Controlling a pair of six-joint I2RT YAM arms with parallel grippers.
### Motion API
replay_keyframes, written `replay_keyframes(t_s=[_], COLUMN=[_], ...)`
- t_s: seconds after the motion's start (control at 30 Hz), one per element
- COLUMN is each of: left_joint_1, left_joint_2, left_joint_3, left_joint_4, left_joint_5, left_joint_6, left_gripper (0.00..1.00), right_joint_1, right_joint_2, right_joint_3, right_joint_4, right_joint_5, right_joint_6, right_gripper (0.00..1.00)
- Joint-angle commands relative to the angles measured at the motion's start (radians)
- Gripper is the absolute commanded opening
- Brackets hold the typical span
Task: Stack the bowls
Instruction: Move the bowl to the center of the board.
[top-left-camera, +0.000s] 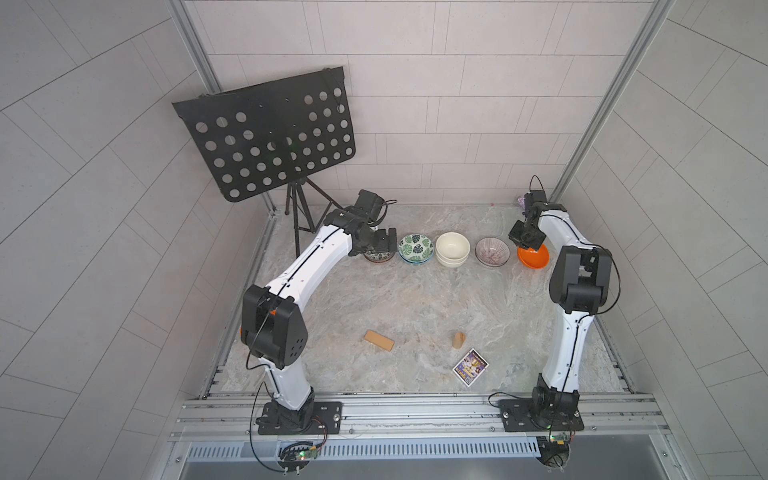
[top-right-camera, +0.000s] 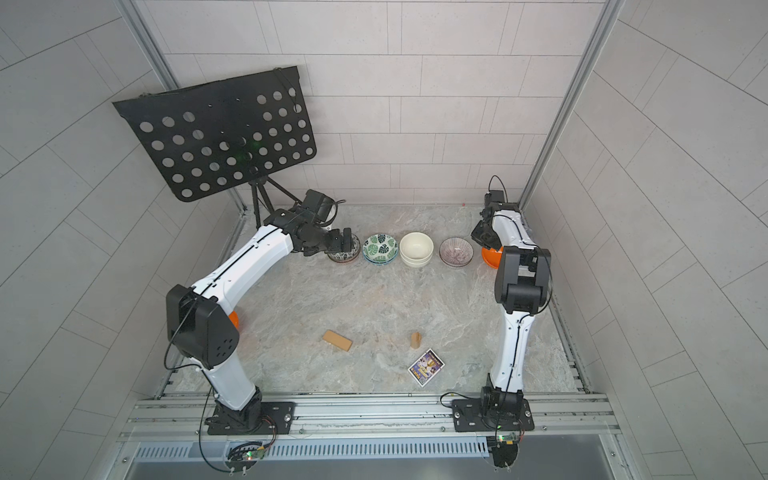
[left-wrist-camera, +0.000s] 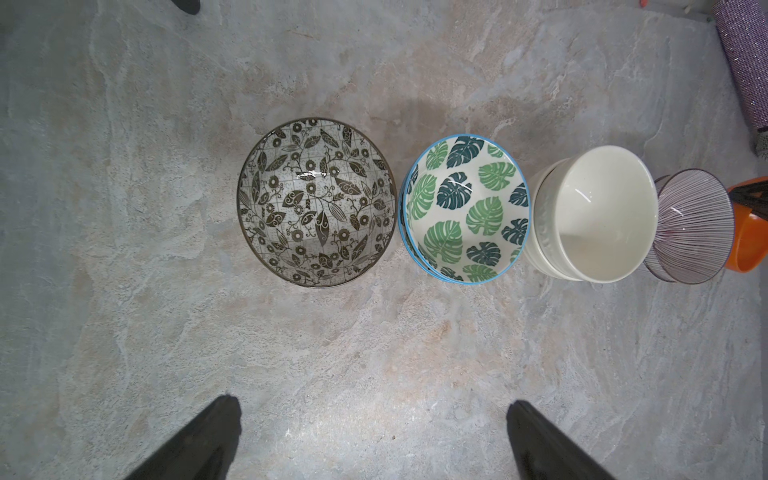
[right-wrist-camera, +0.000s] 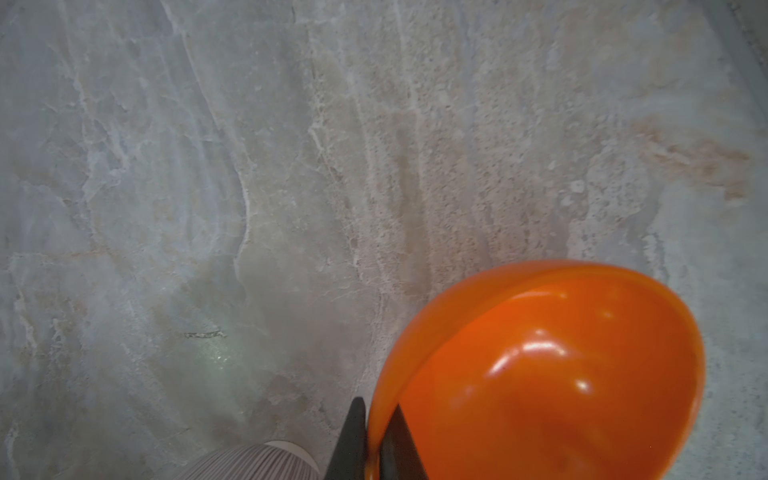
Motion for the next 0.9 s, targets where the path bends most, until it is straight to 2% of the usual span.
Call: replay_keyframes(t_s=[0.0,0.1,0.33,0.53,0.87], left_joint_1=[0.008,0.009,0.009,0.009,0.008], left_joint_2=[0.014,0.010,-0.004,-0.015,-0.004], left_joint_3=[0.028,0.027,0.030,0.029,0.024], left_joint_4=[-0.002,-0.003,-0.007,-0.010,-0.005], left_joint_5=[0.003,0.006,0.015,0.018,0.030], left_joint_6=[0.000,-0.001,-0.002,0.001,0.002], left_gripper=[1.00,1.00,1.00,1.00,1.00], right_joint_1=[0.008,0.008,-0.030,-0.133,-0.204], right_joint_2=[0.021,0.007,-0.080,-0.236,-0.239], right_joint_3=[0.021,0.023,0.008,-0.142,-0.283], right_joint_4=[-0.036,-0.048,-0.057,0.034,0.108], right_joint_5=[-0.030,-0.019,-0.015,-0.038,-0.100], right_joint_6=[0.004,-0.005,-0.007,0.038,0.057], right_gripper=[0.18,0.27,0.29,0.30,0.35])
